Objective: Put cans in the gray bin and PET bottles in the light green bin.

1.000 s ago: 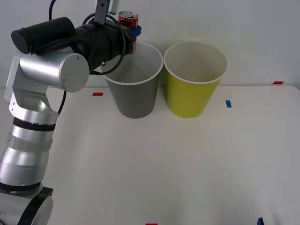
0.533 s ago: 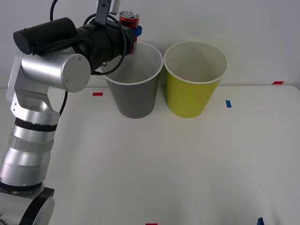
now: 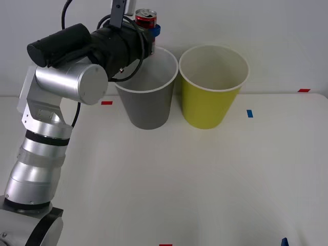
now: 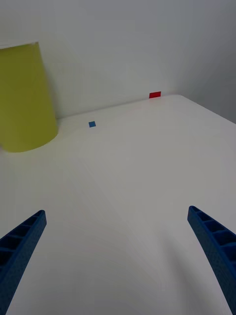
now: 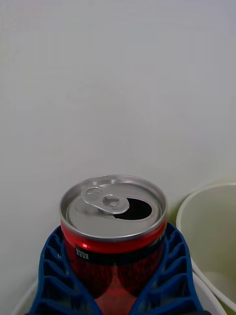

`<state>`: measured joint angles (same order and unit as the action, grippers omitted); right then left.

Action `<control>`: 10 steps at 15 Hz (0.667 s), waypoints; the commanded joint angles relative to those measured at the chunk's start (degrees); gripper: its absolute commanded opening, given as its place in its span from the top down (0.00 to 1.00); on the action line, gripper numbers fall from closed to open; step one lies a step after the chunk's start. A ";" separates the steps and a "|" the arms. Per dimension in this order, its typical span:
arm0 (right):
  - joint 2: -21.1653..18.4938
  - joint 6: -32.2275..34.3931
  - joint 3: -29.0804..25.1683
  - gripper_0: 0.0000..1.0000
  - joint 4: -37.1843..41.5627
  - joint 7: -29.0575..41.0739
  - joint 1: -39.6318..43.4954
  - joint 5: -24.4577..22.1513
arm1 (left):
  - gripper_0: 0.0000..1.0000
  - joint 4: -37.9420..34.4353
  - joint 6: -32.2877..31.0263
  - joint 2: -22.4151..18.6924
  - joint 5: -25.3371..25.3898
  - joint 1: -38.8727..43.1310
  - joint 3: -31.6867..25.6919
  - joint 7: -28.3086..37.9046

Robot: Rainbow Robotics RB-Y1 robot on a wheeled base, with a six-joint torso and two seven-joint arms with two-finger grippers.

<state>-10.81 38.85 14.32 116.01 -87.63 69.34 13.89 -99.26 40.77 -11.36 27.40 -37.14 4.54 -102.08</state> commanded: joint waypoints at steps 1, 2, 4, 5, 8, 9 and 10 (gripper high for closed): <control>0.00 0.00 0.00 0.00 0.00 0.00 0.00 0.00 | 0.00 0.38 -0.51 -0.24 0.64 0.05 0.21 0.13; 0.00 0.00 0.00 0.00 0.00 0.00 0.00 0.00 | 0.00 0.30 -0.51 -0.41 0.90 0.05 0.21 0.04; 0.00 0.00 0.00 0.00 0.00 0.00 0.00 0.00 | 0.00 -0.14 -0.51 -1.29 2.05 0.14 -0.05 -0.04; 0.00 0.00 0.00 0.00 0.00 0.00 0.00 0.00 | 0.00 -0.58 0.19 -2.61 3.89 0.14 -0.05 -0.13; 0.00 0.00 0.00 0.00 0.00 0.00 0.00 0.00 | 0.00 -7.53 7.57 -5.42 7.93 2.60 -1.90 -0.04; 0.00 0.00 0.00 0.00 0.00 0.00 0.00 0.00 | 0.00 -11.48 8.71 -5.86 8.11 5.23 -2.51 -0.13; 0.00 0.00 0.00 0.00 0.00 0.00 0.00 0.00 | 0.00 -15.17 8.71 -6.39 8.02 8.57 -2.60 -0.31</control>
<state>-10.81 38.85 14.32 116.02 -87.63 69.34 13.89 -109.76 48.21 -16.79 34.90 -32.84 2.66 -102.19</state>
